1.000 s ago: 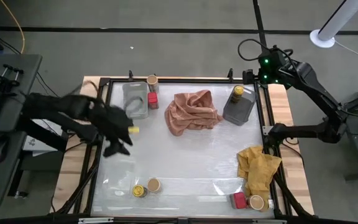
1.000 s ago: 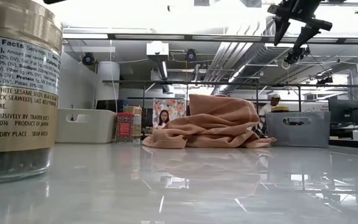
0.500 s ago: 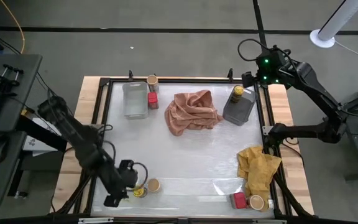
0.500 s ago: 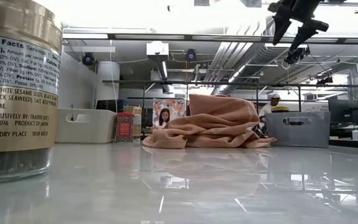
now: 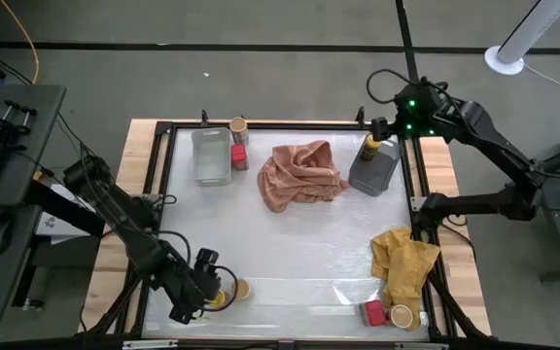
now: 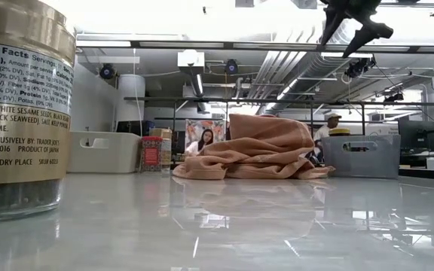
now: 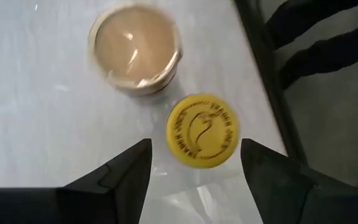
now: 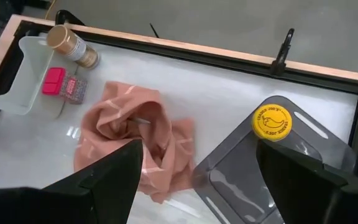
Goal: Sort spices by type
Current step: Put the yellow seasoning bottle into the black bin
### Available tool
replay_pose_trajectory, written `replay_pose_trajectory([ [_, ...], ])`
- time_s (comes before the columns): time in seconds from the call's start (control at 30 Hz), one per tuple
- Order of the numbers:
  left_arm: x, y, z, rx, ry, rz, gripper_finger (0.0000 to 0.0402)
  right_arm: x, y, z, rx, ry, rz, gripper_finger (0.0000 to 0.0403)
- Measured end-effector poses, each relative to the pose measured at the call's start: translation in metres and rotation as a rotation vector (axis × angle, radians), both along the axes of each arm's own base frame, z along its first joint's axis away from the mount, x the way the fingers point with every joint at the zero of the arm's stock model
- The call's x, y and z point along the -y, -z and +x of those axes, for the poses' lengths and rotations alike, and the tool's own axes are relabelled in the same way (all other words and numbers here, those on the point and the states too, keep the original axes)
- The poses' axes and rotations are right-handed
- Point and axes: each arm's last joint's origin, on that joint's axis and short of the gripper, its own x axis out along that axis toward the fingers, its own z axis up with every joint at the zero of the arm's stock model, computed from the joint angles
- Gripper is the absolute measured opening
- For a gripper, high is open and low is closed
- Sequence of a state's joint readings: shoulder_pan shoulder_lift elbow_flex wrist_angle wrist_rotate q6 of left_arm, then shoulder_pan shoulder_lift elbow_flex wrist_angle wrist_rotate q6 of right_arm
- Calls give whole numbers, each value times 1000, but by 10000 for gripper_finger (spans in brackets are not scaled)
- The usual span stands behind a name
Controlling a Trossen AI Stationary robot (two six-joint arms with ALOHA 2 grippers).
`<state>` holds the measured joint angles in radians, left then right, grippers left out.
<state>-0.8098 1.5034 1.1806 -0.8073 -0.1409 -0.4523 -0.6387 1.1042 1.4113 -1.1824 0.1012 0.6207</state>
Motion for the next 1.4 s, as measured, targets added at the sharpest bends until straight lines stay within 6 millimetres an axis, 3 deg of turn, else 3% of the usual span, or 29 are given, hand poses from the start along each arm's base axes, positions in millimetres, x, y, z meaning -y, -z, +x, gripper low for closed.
replay_pose_trajectory([
  [0.27,7,2,-9,10,81,5,232,-2,0,2,1,17,-2,309],
  [0.57,-2,-1,9,24,-11,-84,235,-2,0,2,-22,-13,-25,309],
  [0.8,-7,4,11,-50,-83,-105,271,-2,0,2,-40,-40,-40,309],
  [1.0,-1,13,17,-66,-107,-106,294,-2,0,2,-54,-62,-52,309],
  [1.4,6,39,24,-137,-117,-38,296,-2,0,2,-60,-70,-57,309],
])
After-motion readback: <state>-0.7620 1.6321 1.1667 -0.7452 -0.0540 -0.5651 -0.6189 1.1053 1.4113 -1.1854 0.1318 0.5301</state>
